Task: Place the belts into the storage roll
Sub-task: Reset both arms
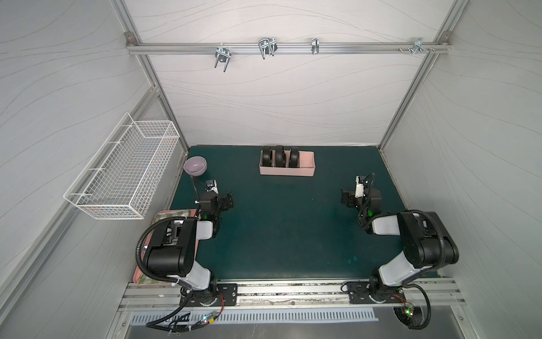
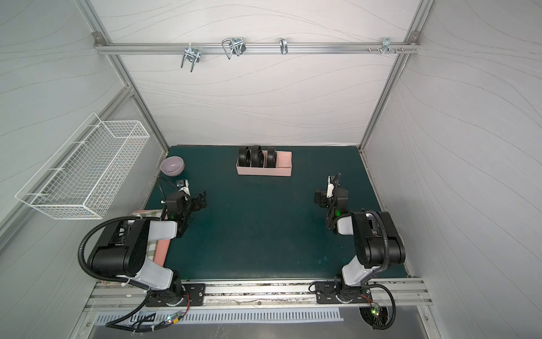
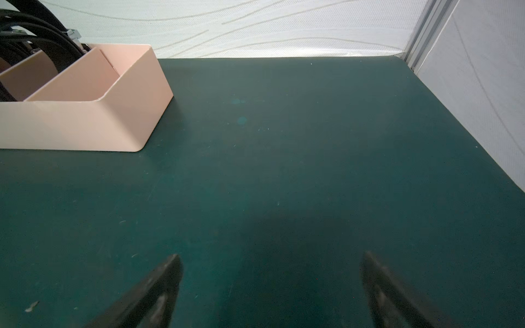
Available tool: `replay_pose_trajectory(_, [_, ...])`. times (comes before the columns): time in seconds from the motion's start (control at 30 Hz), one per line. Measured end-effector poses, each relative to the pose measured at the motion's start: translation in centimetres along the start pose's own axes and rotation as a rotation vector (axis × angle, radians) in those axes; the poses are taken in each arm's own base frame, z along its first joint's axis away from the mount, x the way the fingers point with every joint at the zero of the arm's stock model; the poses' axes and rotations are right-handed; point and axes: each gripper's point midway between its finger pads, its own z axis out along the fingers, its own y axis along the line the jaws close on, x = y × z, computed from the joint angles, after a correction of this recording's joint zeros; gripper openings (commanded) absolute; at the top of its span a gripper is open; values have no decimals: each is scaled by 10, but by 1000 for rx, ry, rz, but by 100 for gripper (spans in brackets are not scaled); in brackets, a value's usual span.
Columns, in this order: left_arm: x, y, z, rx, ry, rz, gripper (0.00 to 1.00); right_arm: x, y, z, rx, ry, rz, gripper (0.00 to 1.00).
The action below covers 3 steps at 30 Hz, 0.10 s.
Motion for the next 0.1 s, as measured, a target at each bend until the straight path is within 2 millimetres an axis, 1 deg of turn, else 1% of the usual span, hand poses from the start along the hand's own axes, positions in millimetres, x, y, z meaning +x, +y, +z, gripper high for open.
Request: replay_pose_trajectory(0.1, [-1,-1,0,3,-1,3,99,0,0,0,0,0,0,99])
